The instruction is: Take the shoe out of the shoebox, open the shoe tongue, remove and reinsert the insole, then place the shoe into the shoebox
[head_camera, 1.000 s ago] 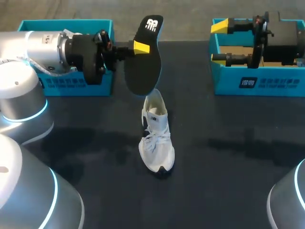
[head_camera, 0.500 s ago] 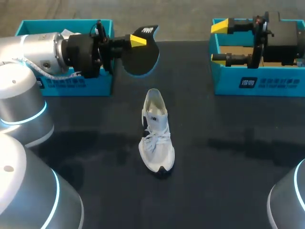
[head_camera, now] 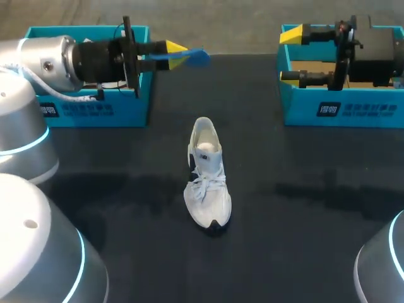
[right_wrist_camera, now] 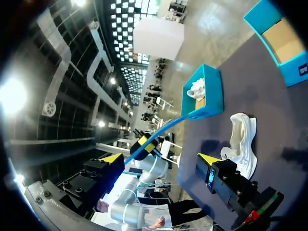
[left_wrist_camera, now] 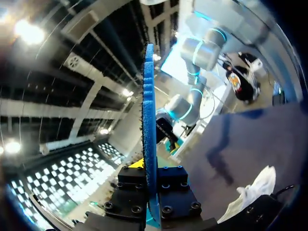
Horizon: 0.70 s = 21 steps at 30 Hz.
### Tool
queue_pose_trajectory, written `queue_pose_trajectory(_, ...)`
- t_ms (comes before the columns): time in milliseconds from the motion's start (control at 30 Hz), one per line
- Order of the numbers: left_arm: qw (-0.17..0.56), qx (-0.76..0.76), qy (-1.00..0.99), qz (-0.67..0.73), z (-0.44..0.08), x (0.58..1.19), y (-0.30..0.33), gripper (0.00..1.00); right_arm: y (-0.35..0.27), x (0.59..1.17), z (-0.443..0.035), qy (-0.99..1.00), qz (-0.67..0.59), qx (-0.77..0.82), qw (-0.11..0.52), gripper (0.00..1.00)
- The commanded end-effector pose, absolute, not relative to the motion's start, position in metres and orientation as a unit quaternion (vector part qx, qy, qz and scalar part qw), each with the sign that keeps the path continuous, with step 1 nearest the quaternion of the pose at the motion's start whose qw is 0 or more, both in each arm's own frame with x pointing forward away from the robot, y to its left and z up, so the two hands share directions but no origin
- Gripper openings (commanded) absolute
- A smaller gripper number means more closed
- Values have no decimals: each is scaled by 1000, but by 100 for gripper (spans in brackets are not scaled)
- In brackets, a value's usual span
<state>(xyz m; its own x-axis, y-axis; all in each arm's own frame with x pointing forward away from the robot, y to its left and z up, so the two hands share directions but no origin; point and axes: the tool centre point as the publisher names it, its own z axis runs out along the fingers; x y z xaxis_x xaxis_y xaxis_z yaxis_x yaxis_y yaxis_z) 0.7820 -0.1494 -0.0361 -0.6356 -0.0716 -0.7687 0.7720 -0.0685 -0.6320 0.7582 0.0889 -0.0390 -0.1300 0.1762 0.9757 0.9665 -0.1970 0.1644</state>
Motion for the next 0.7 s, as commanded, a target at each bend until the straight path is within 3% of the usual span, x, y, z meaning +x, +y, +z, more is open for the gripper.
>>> queue_pose_trajectory(33, -36, 39, 635, -771, -36, 789, -150, 0, 91, 758, -39, -519, -543, -552, 362, 100)
queue_pose_trajectory(333, -36, 39, 635, -771, -36, 789, -150, 0, 91, 758, -39, -519, -543, -552, 362, 100)
queue_pose_trajectory(500, -168, -82, 636, -749, -33, 770, -151, 0, 91, 758, -39, -519, -543, -552, 362, 100)
queue_pose_trajectory(700, -258, -171, 619, -722, -32, 762, -148, 0, 91, 758, -39, -519, -543, -552, 362, 100)
